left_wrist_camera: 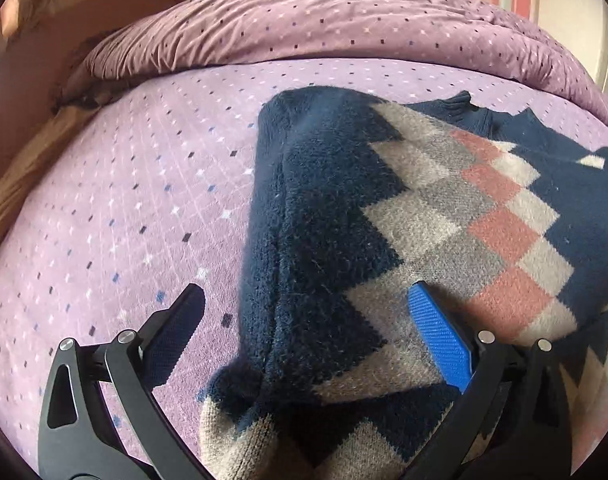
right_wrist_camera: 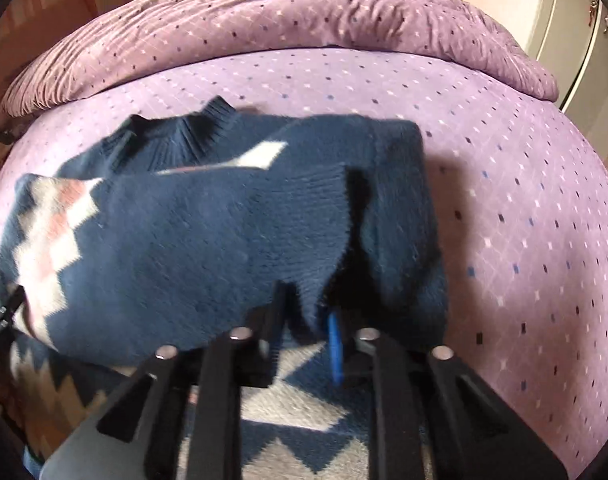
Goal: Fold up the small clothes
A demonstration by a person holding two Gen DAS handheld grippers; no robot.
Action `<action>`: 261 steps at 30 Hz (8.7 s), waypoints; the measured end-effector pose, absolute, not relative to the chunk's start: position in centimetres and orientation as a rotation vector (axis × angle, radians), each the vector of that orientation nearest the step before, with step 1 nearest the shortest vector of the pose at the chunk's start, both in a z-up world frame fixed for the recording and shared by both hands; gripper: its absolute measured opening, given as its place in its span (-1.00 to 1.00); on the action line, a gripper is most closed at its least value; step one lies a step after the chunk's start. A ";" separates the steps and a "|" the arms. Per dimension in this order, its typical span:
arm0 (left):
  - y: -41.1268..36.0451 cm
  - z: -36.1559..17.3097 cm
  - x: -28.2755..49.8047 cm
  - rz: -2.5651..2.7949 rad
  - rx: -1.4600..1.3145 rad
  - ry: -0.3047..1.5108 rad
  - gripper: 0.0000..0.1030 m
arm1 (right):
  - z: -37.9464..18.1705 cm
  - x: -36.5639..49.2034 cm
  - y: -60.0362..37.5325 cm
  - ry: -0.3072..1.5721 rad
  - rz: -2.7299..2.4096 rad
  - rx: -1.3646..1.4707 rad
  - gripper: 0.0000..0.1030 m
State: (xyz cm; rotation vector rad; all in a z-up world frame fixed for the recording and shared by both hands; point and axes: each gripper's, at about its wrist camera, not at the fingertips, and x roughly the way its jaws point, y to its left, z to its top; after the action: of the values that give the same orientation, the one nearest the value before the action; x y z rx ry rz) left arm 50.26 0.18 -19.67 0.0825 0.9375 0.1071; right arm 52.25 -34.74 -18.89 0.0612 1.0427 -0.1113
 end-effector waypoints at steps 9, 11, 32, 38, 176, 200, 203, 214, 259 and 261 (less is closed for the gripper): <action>-0.9 -14.8 50.9 0.119 0.051 0.749 0.94 | -13.1 50.6 -31.4 0.728 -0.024 -0.053 0.29; -2.2 -14.6 52.2 0.109 0.078 0.745 0.94 | -13.5 51.5 -29.8 0.741 0.037 -0.078 0.44; 2.8 -12.5 36.2 0.054 0.144 0.743 0.94 | -14.1 30.7 -37.3 0.796 -0.045 -0.053 0.49; 4.4 -11.7 21.7 0.073 0.134 0.708 0.94 | -16.4 16.7 -38.4 0.869 -0.096 -0.031 0.50; 2.1 -13.3 63.7 0.270 -0.037 0.848 0.94 | -13.5 60.3 -47.1 0.809 -0.221 0.286 0.89; -0.6 -15.2 59.1 0.040 0.017 0.935 0.94 | -15.5 56.0 -40.3 0.934 0.021 0.198 0.57; 0.2 -17.8 60.9 0.088 0.043 1.031 0.94 | -17.8 58.8 -40.7 1.007 -0.021 0.226 0.58; 1.4 -17.2 60.0 0.066 0.019 1.033 0.94 | -15.7 56.7 -39.7 1.006 0.001 0.155 0.80; -17.6 -18.5 48.0 -0.045 0.150 0.878 0.90 | -21.3 36.4 -46.3 0.968 -0.031 0.410 0.96; -16.4 -17.5 46.5 -0.038 0.121 0.849 0.88 | -21.4 36.4 -47.3 0.951 -0.018 0.530 0.96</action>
State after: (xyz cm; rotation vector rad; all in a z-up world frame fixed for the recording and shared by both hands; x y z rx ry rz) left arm 46.53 -16.43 -17.51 0.1209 0.8495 -0.0380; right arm 36.35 -47.35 -21.41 0.5299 0.9507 -0.0179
